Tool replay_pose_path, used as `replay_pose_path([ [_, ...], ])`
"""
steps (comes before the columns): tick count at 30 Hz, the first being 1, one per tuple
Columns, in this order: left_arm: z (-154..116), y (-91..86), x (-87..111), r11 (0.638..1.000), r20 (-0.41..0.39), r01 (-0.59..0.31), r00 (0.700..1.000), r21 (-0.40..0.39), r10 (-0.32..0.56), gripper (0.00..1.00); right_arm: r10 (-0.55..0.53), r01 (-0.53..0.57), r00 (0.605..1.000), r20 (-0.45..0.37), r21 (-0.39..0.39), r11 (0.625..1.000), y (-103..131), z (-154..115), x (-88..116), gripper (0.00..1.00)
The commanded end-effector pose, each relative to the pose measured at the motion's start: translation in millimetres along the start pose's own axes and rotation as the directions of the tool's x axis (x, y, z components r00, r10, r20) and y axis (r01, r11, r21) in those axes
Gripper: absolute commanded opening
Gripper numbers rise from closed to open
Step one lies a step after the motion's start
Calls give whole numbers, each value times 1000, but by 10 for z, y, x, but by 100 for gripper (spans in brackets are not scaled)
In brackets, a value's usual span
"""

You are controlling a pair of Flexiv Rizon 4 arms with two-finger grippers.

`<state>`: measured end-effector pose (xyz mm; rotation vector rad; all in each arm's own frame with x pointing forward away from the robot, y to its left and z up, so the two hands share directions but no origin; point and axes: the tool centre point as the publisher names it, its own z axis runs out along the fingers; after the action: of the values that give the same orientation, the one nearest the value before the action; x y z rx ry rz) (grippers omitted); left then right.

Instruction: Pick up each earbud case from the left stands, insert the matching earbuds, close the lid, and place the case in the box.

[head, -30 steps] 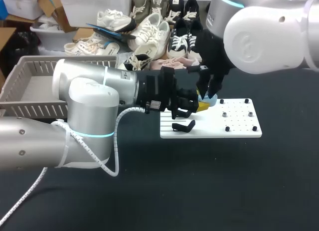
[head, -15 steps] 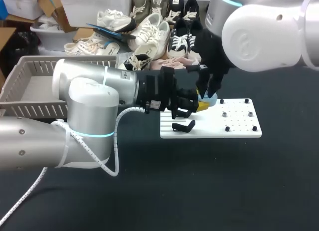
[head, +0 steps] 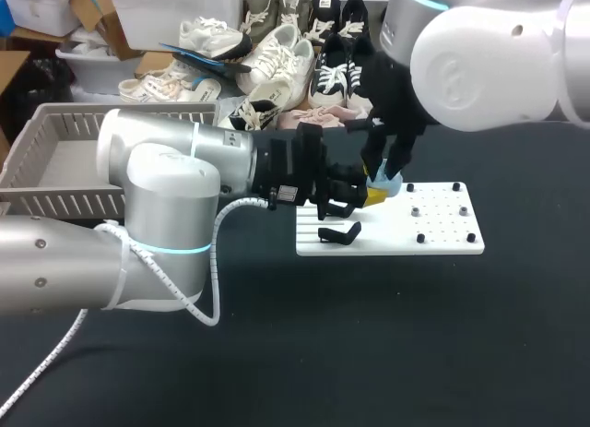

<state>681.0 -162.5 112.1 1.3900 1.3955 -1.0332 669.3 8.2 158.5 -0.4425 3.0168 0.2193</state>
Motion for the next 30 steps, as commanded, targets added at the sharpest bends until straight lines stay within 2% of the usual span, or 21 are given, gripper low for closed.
replay_pose_path([
  [1,-4,6,0,1000,1,0,1000,1,0,0,-3,3,1000,12,1,1000,4,-80,16,24],
  [7,-4,6,0,1000,1,0,1000,1,0,0,9,-9,999,50,3,1000,-31,-192,-61,26],
  [21,-4,6,0,1000,1,0,1000,1,0,0,73,-76,995,73,28,997,-250,-166,-517,25],
  [25,-4,6,0,1000,1,0,1000,1,0,0,94,-96,994,62,27,995,-315,-101,-567,26],
  [30,-4,6,0,1000,1,0,1000,1,0,0,99,-100,994,43,27,995,-348,-25,-533,26],
])
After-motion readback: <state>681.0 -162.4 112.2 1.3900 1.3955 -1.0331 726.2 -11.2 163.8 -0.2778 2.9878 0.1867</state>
